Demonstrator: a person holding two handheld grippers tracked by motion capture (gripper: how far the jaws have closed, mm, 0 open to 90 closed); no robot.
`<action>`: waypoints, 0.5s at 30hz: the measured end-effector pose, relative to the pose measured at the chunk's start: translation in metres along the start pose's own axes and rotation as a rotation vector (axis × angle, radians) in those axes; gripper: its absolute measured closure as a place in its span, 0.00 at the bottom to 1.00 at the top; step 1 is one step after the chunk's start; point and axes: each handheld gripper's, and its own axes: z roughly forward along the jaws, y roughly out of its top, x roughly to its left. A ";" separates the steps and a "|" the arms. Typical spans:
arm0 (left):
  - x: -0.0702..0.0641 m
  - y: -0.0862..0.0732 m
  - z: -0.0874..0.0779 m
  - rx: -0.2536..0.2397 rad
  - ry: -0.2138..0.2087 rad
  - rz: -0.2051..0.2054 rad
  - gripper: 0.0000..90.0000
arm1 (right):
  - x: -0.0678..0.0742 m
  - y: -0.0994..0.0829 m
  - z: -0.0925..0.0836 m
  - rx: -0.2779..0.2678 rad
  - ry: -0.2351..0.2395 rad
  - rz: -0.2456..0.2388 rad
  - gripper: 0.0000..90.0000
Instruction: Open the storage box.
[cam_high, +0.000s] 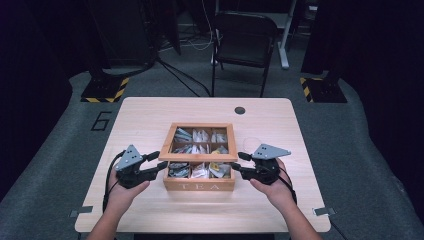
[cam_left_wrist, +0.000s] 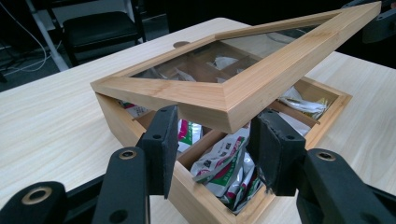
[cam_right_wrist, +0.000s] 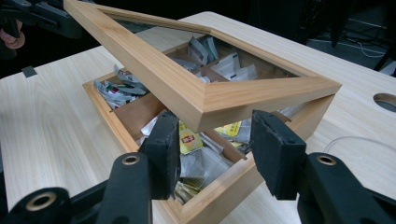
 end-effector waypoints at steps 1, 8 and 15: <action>0.001 0.002 -0.001 0.004 -0.002 0.006 0.58 | 0.000 0.001 0.000 0.000 -0.003 0.001 0.58; 0.005 0.010 -0.001 -0.015 -0.003 0.010 0.58 | -0.002 0.010 0.000 -0.024 -0.007 -0.008 0.58; 0.009 0.017 0.000 -0.021 -0.010 0.010 0.59 | -0.006 0.017 0.001 -0.029 -0.009 -0.009 0.57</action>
